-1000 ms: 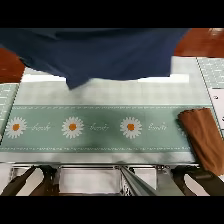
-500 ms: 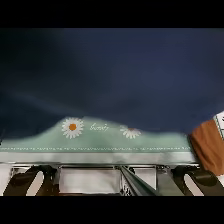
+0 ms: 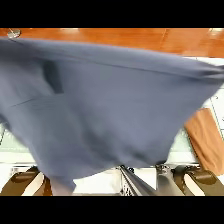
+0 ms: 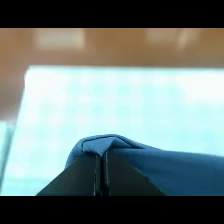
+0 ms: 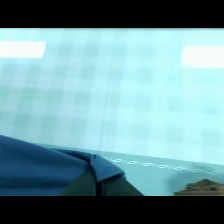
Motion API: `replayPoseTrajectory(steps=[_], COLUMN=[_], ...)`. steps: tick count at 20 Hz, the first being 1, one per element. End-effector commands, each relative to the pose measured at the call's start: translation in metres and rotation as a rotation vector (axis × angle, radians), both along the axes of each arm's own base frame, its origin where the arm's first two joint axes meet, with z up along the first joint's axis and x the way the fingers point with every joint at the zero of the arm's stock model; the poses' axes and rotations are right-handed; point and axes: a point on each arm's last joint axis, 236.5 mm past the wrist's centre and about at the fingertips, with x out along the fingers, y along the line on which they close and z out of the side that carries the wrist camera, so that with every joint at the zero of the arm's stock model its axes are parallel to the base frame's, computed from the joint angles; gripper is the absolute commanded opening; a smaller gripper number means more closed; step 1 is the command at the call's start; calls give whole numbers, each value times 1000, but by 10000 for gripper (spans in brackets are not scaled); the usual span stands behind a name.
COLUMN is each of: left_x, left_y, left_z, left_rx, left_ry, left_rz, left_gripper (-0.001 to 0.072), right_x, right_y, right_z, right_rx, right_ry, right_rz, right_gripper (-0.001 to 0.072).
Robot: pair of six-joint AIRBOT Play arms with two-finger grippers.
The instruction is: Fold the shirts.
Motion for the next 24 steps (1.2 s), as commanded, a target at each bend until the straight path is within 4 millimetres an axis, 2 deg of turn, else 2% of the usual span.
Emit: replayPoseTrajectory(steps=[1, 5, 6, 8, 10, 12, 14, 16, 20, 24], left_x=[69, 140, 156, 182, 194, 202, 211, 213, 197, 166], left_y=[-3, -19, -21, -22, -28, -43, -55, -55, -46, -49], left_z=[-87, -162, -181, -222, -260, -280, -287, -290, -304, -342], left_rx=[-33, -126, -149, -218, -293, -376, -450, -448, -407, -370], left_ry=[177, 261, 275, 312, 375, 401, 395, 394, 473, 662], left_rz=[-11, -43, -37, 13, 47, 42, 38, 32, -3, -70], left_gripper=[21, 22, 22, 22, 23, 23, 23, 23, 23, 23], right_x=[64, 152, 170, 209, 239, 258, 266, 262, 235, 193], right_y=[25, 28, 28, 22, 5, -4, -6, -5, 2, 13], right_z=[-83, -168, -184, -204, -214, -218, -221, -228, -251, -284], right_rx=[72, 127, 162, 219, 251, 280, 276, 266, 220, 201], right_ry=[135, 215, 233, 237, 251, 247, 244, 275, 405, 612], right_rz=[54, 1, -18, -64, -122, -138, -136, -119, -40, 52], right_gripper=[28, 28, 28, 28, 28, 28, 28, 28, 28, 29])
